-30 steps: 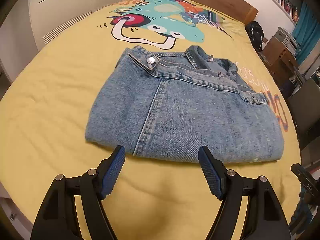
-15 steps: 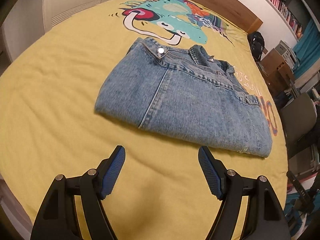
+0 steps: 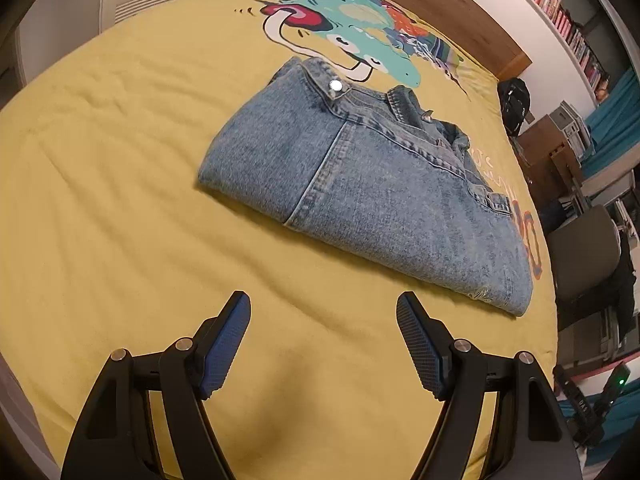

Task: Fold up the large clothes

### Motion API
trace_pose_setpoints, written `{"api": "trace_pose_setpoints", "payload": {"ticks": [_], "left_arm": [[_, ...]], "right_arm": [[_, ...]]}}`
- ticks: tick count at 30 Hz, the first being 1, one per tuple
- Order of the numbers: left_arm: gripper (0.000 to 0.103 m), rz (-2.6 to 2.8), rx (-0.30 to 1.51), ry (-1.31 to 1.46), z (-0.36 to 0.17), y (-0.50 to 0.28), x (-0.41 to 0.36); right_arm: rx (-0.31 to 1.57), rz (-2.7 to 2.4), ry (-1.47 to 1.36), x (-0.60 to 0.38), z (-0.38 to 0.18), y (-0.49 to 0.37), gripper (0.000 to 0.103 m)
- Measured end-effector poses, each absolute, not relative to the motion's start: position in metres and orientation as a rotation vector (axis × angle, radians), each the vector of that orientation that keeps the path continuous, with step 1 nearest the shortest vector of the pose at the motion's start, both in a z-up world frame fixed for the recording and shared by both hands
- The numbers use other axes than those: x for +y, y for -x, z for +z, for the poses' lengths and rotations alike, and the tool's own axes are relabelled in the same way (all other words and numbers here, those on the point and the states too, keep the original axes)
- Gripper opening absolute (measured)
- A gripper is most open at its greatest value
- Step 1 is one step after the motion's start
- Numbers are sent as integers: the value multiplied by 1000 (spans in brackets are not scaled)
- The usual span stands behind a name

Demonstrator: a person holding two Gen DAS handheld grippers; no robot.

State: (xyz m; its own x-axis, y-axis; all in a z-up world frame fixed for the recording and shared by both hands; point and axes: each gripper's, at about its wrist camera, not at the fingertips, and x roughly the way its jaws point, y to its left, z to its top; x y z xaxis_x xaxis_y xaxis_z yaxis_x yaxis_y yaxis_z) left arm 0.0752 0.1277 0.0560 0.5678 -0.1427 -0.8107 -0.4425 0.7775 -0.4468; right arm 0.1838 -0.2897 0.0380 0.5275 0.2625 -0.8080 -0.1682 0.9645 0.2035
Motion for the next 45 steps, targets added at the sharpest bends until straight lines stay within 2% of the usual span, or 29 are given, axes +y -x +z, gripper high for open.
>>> {"api": "trace_pose_setpoints", "payload": {"ticks": [26, 37, 45], "left_arm": [[72, 168, 901, 978, 4, -73, 158], [72, 155, 794, 1126, -9, -72, 182], [71, 156, 710, 1189, -10, -103, 205]], "right_arm": [[1061, 218, -101, -295, 3, -190, 80], [1089, 202, -102, -301, -9, -195, 80], [1106, 186, -80, -304, -14, -199, 80]]}}
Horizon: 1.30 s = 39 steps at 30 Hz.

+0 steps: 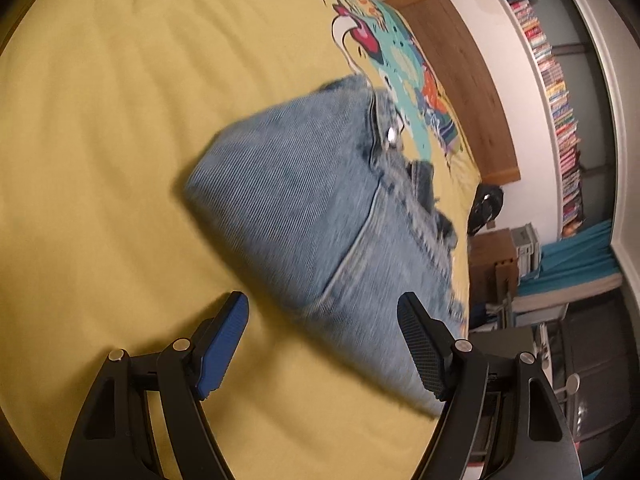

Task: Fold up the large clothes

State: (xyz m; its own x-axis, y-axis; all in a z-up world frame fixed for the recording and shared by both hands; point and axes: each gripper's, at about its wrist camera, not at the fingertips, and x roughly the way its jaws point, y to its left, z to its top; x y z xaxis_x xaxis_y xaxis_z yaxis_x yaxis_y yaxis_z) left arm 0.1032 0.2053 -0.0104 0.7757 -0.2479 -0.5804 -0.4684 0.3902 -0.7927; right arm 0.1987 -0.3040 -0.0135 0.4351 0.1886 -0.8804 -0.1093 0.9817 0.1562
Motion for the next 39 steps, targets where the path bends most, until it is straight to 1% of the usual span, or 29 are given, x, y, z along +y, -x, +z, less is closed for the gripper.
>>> {"api": "trace_pose_setpoints", "payload": {"ticks": [11, 14, 16, 18, 19, 21, 22, 24, 27, 33, 39], "left_arm": [[70, 150, 563, 1353, -35, -129, 242], [70, 153, 558, 1361, -37, -137, 249], [68, 156, 559, 1361, -36, -142, 253], [58, 159, 569, 1353, -34, -147, 255], [54, 159, 581, 1344, -32, -150, 256], [41, 167, 607, 1320, -29, -154, 256], [37, 171, 613, 1316, -29, -155, 256], [26, 185, 624, 1308, -27, -153, 255], [18, 200, 642, 1284, -22, -153, 251], [14, 215, 651, 1216, -3, -155, 237], [12, 223, 661, 1139, 18, -163, 222]], "right_arm": [[1131, 132, -46, -320, -20, -205, 80], [1135, 118, -48, -325, -21, -206, 80], [1137, 112, -50, -327, -22, -205, 80], [1138, 109, -51, -329, -22, -204, 80], [1136, 106, -49, -330, -23, -203, 80], [1135, 103, -53, -332, -25, -202, 80], [1138, 102, -59, -334, -26, -201, 80], [1139, 97, -71, -338, -29, -201, 80], [1142, 96, -92, -343, -31, -199, 80], [1131, 95, -116, -352, -30, -198, 80], [1119, 91, -141, -363, -28, -195, 80]]}}
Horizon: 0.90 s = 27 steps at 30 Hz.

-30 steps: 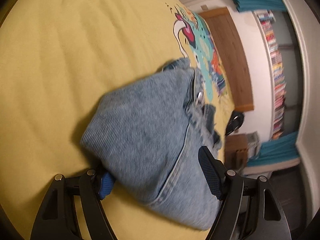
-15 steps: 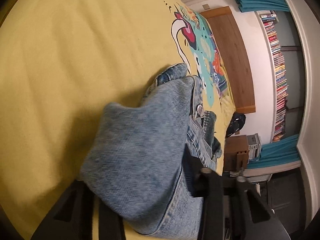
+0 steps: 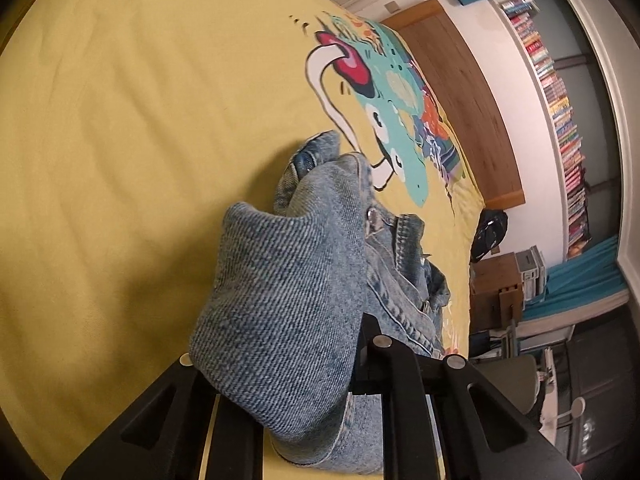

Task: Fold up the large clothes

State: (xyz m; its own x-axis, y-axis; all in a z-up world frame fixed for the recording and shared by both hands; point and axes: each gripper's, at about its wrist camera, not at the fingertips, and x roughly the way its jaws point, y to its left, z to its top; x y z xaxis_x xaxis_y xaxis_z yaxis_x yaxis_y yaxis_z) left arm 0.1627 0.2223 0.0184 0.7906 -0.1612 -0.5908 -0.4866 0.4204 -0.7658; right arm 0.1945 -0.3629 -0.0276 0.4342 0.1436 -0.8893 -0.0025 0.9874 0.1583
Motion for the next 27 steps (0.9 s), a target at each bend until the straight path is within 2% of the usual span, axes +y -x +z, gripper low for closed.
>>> {"api": "trace_pose_setpoints", "payload": {"ticks": [18, 27], "left_arm": [[10, 87, 633, 1002, 93, -205, 154], [9, -95, 647, 960, 121, -246, 79]], "right_arm": [[1073, 71, -239, -407, -21, -182, 80], [1040, 56, -286, -435, -15, -181, 80]]}}
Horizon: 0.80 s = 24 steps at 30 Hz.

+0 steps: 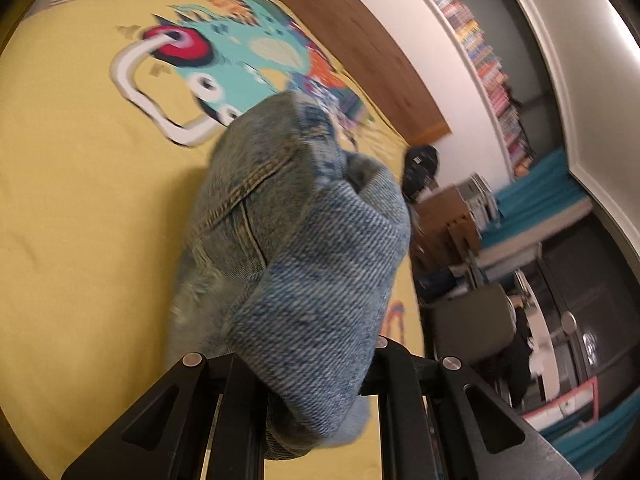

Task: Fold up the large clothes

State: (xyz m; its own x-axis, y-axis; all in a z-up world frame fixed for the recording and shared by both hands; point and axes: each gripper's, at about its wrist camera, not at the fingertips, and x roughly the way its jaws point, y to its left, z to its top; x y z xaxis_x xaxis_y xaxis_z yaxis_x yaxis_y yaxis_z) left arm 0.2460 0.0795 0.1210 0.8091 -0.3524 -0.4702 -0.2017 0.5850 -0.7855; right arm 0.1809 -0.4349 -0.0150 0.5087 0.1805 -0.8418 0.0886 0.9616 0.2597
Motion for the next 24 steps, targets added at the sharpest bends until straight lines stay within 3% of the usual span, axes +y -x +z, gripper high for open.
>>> {"api": "trace_pose_setpoints", "payload": {"ticks": [9, 18, 24], "left_arm": [[9, -288, 743, 850, 117, -290, -33], [8, -257, 970, 397, 65, -315, -152], [8, -232, 937, 190, 74, -316, -194]], "right_arm": [[1021, 28, -339, -468, -15, -172, 80], [1019, 16, -367, -486, -21, -167, 80], [1030, 26, -375, -484, -27, -168, 80]]}}
